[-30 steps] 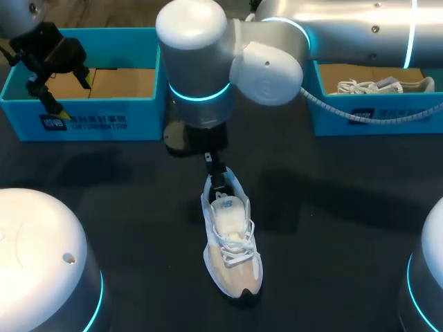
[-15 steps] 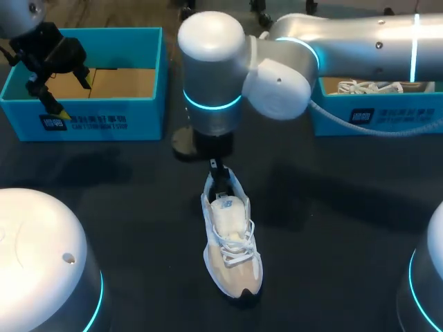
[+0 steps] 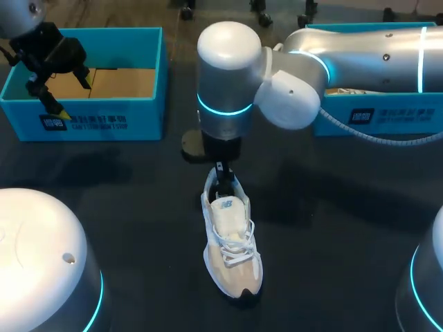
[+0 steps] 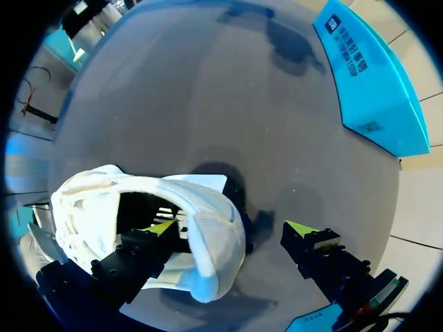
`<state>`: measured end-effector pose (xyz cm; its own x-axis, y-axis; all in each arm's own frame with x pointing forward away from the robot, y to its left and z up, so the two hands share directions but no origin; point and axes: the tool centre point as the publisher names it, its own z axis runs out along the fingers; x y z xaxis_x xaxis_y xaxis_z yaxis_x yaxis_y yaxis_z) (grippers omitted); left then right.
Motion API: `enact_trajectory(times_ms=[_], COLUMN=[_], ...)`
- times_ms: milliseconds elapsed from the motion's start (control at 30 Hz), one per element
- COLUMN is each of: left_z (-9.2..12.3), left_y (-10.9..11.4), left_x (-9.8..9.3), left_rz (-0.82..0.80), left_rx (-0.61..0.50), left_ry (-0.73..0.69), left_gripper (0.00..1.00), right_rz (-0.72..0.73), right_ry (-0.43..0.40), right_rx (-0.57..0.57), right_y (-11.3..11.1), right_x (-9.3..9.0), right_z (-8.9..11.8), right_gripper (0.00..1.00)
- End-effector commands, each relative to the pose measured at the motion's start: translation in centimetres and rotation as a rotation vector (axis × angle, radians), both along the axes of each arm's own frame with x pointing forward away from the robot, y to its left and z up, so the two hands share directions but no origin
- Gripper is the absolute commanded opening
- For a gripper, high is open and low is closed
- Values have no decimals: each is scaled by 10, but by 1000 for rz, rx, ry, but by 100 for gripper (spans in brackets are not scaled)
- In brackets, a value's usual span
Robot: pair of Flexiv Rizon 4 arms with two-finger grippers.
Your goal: Take the shoe out of the shoebox, open the shoe tongue, remove and reinsert the insole, then place the shoe into the shoebox
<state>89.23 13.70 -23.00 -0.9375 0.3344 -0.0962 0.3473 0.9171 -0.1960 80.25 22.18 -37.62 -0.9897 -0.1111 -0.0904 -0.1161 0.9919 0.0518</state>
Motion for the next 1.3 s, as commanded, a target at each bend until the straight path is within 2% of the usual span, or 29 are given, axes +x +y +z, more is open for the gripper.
enact_trajectory(times_ms=[33, 67, 100, 133, 167, 200, 233, 267, 733, 867, 1000, 1133, 1167, 1233, 1300], left_z=[0, 0, 0, 0, 0, 0, 0, 0, 0, 0, 0, 0, 0, 0, 0], left_y=[0, 0, 0, 0, 0, 0, 0, 0, 0, 0, 0, 0, 0, 0, 0], left_x=[0, 0, 0, 0, 0, 0, 0, 0, 0, 0, 0, 0, 0, 0, 0], left_rz=[-1, -1, -1, -1, -1, -1, -1, -1, -1, -1, -1, -1, -1, -1, -1], left_rx=[3, 3, 3, 3, 3, 3, 3, 3, 3, 3, 3, 3, 3, 3, 3], left_ry=[0, 0, 0, 0, 0, 0, 0, 0, 0, 0, 0, 0, 0, 0, 0], left_gripper=[100, 100, 100, 100, 100, 100, 100, 100, 100, 100, 100, 100, 100, 100, 100], right_rz=[-3, -3, -3, -16, -22, -32, -34, -34, -84, -101, -118, -142, -142, -150, -150], right_ry=[9, 11, 11, 25, 26, 24, 23, 18, -30, -49, -62, -127, -131, -162, -162], right_rx=[-19, -19, -19, -21, -13, -14, -16, -15, -24, -40, -86, -127, -130, -126, -126], right_y=[7, 7, 7, 8, 8, 8, 8, 9, 8, 5, -9, -33, -34, -50, -50], right_x=[3, 4, 4, 5, 5, 4, 4, 3, -9, -10, -7, -11, -10, -5, -5], right_z=[-6, -7, -7, -10, -11, -11, -11, -11, -1, 11, 41, 92, 96, 129, 129], right_gripper=[97, 92, 92, 82, 51, 42, 25, 0, 0, 0, 0, 0, 0, 0, 0])
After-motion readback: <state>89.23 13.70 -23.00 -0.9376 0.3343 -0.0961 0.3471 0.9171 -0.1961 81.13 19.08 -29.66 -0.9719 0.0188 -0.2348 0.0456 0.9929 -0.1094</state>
